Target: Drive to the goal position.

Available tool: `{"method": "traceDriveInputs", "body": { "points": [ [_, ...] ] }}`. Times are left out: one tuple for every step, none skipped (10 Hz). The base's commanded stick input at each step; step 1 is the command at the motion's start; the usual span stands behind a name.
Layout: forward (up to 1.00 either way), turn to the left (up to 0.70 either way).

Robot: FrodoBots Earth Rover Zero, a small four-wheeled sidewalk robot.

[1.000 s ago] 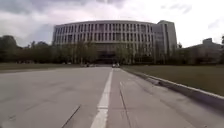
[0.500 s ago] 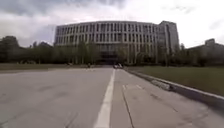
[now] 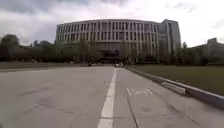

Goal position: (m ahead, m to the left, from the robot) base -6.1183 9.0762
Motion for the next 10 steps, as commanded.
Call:
{"method": "traceDriveInputs", "body": {
  "points": [
    [1.0,-0.27],
    [1.0,-0.27],
    [1.0,-0.27],
    [1.0,-0.27],
    [1.0,-0.27],
    [1.0,-0.27],
    [1.0,-0.27],
    [1.0,-0.2],
    [1.0,0.0],
    [1.0,0.0]
  ]
}}
